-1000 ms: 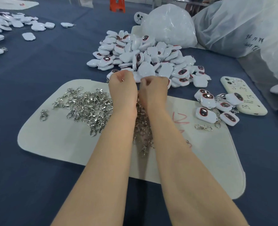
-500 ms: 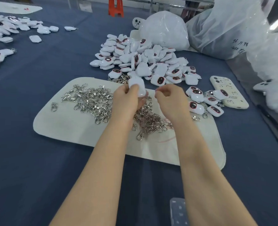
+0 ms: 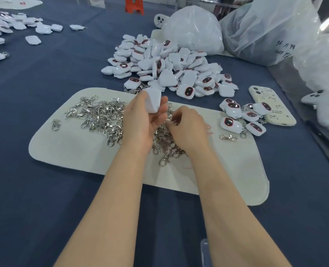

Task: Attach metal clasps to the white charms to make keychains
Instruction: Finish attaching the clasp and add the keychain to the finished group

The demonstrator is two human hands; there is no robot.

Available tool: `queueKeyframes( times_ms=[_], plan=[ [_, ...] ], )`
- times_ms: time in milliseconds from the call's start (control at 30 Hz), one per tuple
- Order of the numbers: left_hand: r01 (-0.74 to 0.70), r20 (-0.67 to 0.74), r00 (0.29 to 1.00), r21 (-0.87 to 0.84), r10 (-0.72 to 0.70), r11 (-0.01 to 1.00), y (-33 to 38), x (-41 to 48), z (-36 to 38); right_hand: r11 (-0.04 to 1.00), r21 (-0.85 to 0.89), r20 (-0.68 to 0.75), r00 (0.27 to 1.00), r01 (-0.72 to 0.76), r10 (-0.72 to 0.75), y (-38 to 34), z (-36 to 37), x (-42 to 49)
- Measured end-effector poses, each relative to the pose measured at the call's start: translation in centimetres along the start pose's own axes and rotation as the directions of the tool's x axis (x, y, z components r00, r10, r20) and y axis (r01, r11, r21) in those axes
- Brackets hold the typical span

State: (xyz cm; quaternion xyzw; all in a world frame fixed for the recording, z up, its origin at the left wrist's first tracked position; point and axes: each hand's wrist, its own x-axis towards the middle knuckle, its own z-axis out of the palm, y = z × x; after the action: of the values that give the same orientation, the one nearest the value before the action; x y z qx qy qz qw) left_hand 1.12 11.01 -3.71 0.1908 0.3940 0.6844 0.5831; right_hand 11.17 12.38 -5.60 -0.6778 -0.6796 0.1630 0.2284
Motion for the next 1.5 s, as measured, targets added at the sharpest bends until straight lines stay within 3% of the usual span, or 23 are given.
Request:
queueKeyframes(
  times_ms=[133,233,367,467,533,667,733,867,1000,1133,1233,1500],
  plan=[
    [0.012,0.012,1.000,-0.011,-0.012,1.000,-0.5,0.3,0.3,0.993,0.117,-0.043,0.999,0.012,-0.007,0.5,-0.1,0.2],
    [0.007,0.022,1.000,-0.033,-0.007,0.999,-0.5,0.4,0.3,0.940,0.340,-0.113,0.992,-0.013,0.054,0.7,-0.5,0.3],
    [-0.028,0.019,0.999,0.031,0.027,0.999,-0.5,0.4,0.2,0.714,0.698,-0.099,0.979,-0.057,0.176,0.6,-1.5,0.5],
    [-0.056,0.005,0.998,0.188,0.056,0.981,-0.6,0.5,0.1,0.617,0.782,-0.010,0.988,-0.087,0.153,0.6,-2.2,0.4],
    [-0.091,0.004,0.996,0.305,0.094,0.948,-0.8,0.6,0.0,0.608,0.789,0.024,0.992,-0.093,0.121,0.7,-2.4,0.3],
    [-0.153,-0.004,0.985,0.435,0.172,0.887,-1.0,0.3,0.1,0.759,0.648,-0.016,0.994,-0.069,0.104,1.0,-2.4,0.3],
    [-0.178,-0.001,0.980,0.449,0.200,0.876,-1.0,0.1,0.2,0.784,0.619,-0.045,0.994,-0.054,0.104,1.0,-2.5,0.5],
    [-0.159,0.007,0.985,0.387,0.170,0.908,-1.0,0.0,0.4,0.649,0.760,-0.022,0.996,-0.042,0.090,0.7,-2.9,0.6],
    [-0.296,0.082,0.947,0.603,0.311,0.741,-1.2,0.1,0.0,0.605,0.796,-0.002,1.000,-0.015,0.028,0.3,-3.2,0.4],
    [-0.418,0.244,0.901,0.708,0.358,0.569,-1.3,0.0,0.0,0.673,0.739,-0.028,0.999,0.035,-0.021,0.0,-3.2,0.1],
    [-0.437,0.259,0.886,0.744,0.386,0.505,-1.4,0.2,0.0,0.732,0.677,-0.048,0.998,0.068,-0.048,-0.1,-3.0,0.2],
    [-0.447,0.304,0.876,0.802,0.374,0.396,-1.6,-0.1,0.0,0.717,0.680,-0.200,0.979,0.155,-0.022,-0.3,-2.3,0.5]
  ],
)
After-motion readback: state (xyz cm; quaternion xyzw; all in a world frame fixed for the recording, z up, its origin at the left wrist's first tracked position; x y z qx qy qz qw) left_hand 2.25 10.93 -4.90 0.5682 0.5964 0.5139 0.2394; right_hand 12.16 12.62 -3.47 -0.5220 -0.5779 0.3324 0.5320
